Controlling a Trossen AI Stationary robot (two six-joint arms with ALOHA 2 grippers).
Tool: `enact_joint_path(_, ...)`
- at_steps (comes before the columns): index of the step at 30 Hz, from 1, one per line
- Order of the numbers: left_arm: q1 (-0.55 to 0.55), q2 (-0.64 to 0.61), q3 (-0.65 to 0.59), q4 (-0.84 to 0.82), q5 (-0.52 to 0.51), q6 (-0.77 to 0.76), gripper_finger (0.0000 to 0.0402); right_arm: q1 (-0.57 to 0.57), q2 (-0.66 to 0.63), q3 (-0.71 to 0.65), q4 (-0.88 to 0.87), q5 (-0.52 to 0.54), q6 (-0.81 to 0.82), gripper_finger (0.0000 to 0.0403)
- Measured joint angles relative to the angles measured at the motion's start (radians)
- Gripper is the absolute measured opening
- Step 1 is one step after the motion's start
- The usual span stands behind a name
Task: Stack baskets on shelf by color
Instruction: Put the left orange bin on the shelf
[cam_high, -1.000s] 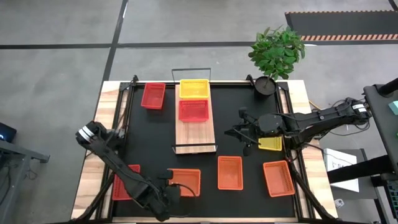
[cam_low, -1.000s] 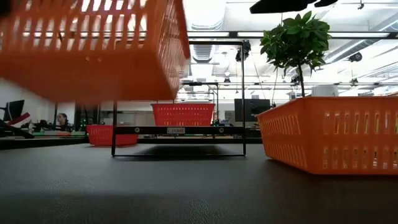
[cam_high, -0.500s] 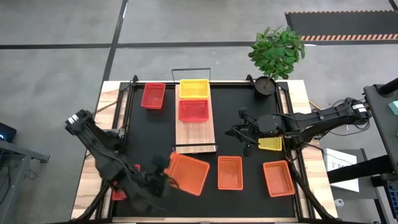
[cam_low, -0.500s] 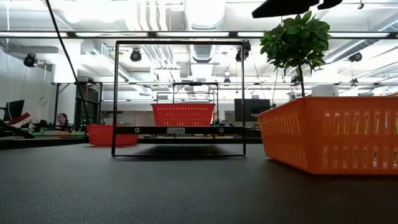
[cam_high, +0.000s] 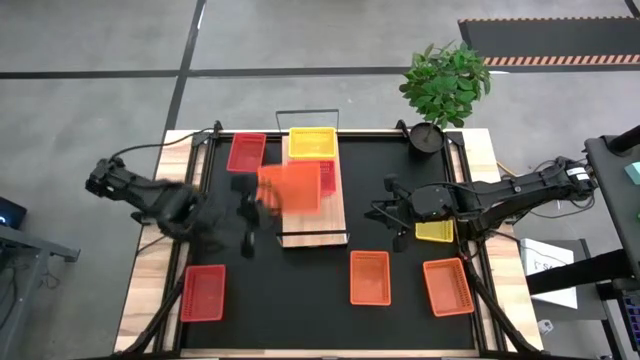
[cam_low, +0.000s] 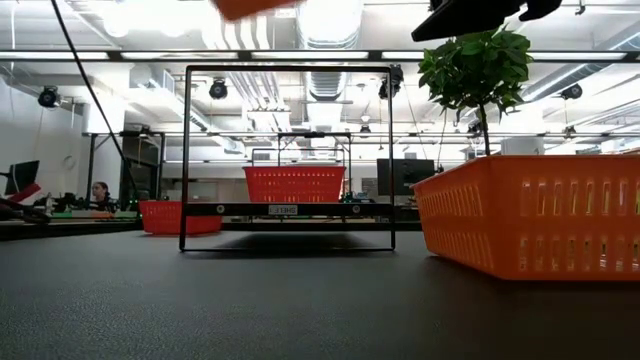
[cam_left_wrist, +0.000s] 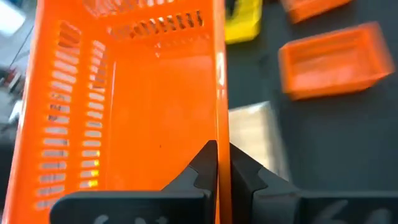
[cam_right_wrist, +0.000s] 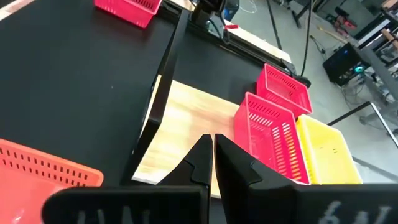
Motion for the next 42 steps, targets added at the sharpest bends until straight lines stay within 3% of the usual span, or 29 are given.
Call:
enact_joint_path(5,0.163,-0.032,-0.084,0.0,0.068,0.046,0.0,0.0,0.0,-0.011,0.0,0.0,-0.016,0.0009)
enact_joint_path(8,0.206,-0.035,-0.148,-0.002,0.151,0.028,0.0,0.0,0.0,-0.012,0.002,0.0,-0.008,0.0009)
enact_joint_path(11,0.207,-0.035,-0.215,-0.002,0.204,0.005,0.0,0.0,0.0,-0.016,0.001,0.0,0.009,0.0009)
enact_joint_path(21,0.208,-0.036,-0.348,0.027,0.23,-0.093,0.0,0.0,0.0,-0.072,0.059,0.0,0.032,0.0009)
enact_joint_path(31,0.198,-0.036,-0.402,0.076,0.4,-0.167,0.0,0.0,0.0,-0.08,0.063,0.0,0.093,0.0009)
enact_joint_path(42,0.199,-0.027,-0.493,0.255,0.411,-0.145,0.0,0.0,0.0,-0.082,0.063,0.0,0.095,0.0009)
